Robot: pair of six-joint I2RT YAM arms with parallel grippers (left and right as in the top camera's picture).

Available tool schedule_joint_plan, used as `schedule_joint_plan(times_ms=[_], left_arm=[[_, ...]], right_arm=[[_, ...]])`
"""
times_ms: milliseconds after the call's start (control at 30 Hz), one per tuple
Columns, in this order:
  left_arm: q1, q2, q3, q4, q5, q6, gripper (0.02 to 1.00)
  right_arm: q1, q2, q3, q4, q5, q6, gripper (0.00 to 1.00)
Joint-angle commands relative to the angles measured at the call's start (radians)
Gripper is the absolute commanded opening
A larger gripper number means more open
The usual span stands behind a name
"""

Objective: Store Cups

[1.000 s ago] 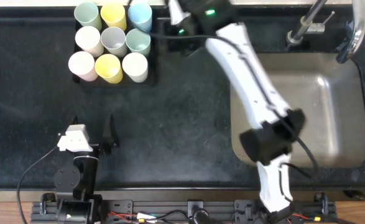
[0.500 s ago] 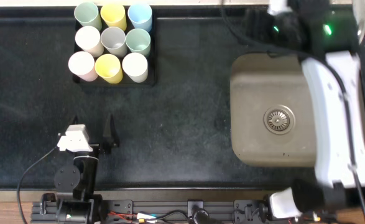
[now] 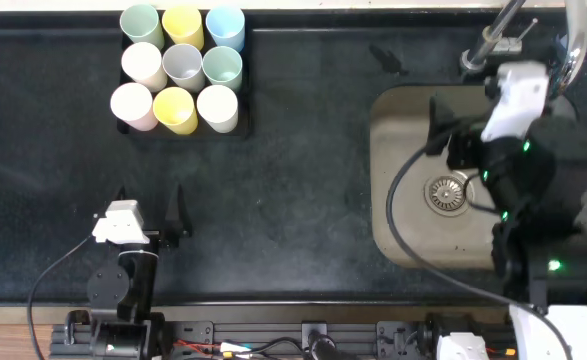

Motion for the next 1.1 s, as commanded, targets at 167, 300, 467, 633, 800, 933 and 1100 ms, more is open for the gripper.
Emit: schedule_joint_plan(times_ms=[167, 300, 467, 633, 800, 933, 1100], left_arm=[[-0.004, -0.01, -0.001, -0.003, 0.013, 0.018, 1.0], [-0.004, -0.01, -0.001, -0.003, 0.013, 0.018, 1.0], [-0.004, -0.01, -0.001, -0.003, 0.013, 0.018, 1.0], [-0.004, -0.01, -0.001, -0.003, 0.013, 0.018, 1.0], [-0.004, -0.01, -0.001, -0.003, 0.013, 0.018, 0.998], [-0.004, -0.01, -0.001, -0.003, 0.013, 0.018, 1.0], [-0.004, -0.01, -0.001, -0.003, 0.013, 0.018, 1.0]], right_arm=[[0.054, -0.138, -0.152, 0.026, 0.011, -0.006, 0.998], [0.055, -0.216, -0.251, 0.092, 0.008, -0.007, 0.996], [0.055, -0.339, -0.397, 0.21, 0.013, -0.008, 0.998], [0.055, -0.446, -0.54, 0.32, 0.011, -0.007, 0.998], [0.055, -0.523, -0.664, 0.402, 0.004, -0.007, 0.996], [0.055, -0.602, -0.76, 0.479, 0.005, -0.008, 0.998], [0.055, -0.717, -0.861, 0.549, 0.005, -0.007, 0.996]])
